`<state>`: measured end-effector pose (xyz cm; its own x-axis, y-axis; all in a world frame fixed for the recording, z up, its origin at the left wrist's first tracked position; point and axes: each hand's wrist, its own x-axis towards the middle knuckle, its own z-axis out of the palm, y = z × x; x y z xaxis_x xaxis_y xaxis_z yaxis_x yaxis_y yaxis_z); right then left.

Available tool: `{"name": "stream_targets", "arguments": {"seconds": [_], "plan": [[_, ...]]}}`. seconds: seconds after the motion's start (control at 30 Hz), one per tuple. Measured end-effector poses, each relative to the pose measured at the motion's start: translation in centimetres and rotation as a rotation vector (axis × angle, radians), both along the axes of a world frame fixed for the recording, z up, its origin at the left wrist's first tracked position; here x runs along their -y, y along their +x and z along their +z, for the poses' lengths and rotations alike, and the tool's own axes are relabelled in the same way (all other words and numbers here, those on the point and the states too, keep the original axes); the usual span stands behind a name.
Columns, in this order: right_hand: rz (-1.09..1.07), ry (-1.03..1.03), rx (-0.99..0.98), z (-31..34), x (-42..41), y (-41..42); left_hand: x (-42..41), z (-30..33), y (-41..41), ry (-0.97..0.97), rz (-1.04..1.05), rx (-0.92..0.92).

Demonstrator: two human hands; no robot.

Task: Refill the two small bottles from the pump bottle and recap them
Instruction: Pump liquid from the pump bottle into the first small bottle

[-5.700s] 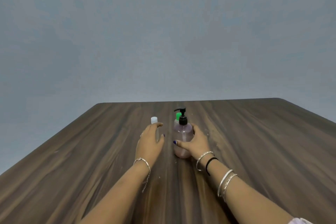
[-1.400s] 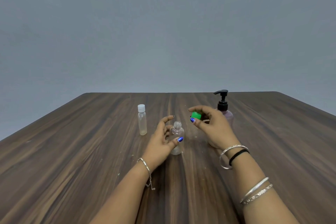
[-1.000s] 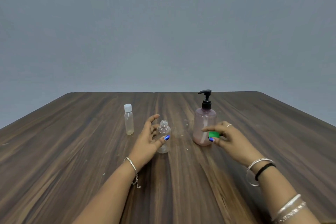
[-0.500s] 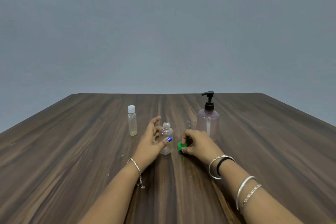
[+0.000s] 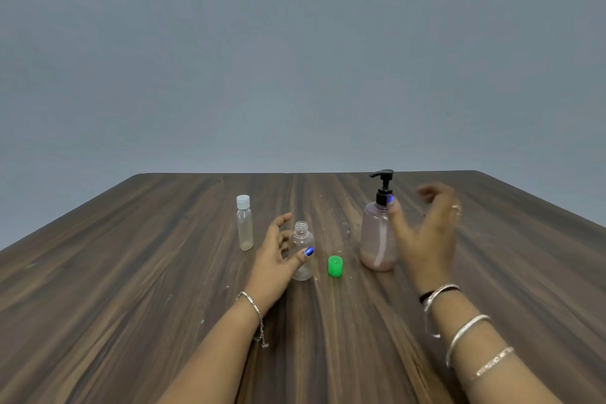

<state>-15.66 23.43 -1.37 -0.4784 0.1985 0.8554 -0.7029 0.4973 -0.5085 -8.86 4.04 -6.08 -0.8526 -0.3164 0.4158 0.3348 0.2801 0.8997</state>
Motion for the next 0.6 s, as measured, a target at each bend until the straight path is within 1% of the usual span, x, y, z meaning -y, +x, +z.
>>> {"name": "stream_targets", "arguments": {"seconds": [0.03,0.1,0.17,0.27,0.37,0.47,0.6], "plan": [[0.085,-0.019,0.12,0.4,-0.4,-0.7,0.0,0.0,0.0,0.001,0.004,-0.005],[0.24,0.098,0.324,0.4,-0.7,-1.9,0.0,0.0,0.1,0.003,0.012,-0.022],[0.345,0.215,0.391,0.1,-0.4,-2.8,0.0,0.1,0.1,-0.002,0.027,-0.044],[0.363,0.268,0.423,-0.6,0.3,-3.9,-0.3,0.4,0.3,-0.009,0.033,-0.077],[0.287,0.298,0.416,-1.1,1.3,-3.9,-0.2,0.6,0.2,-0.003,0.036,-0.097],[0.14,0.357,0.345,-1.1,2.1,-3.1,-0.5,0.9,0.1,-0.018,0.055,-0.115],[0.07,0.48,0.248,-1.3,2.7,-1.6,-1.6,1.9,-0.4,-0.077,0.112,-0.146]]}}
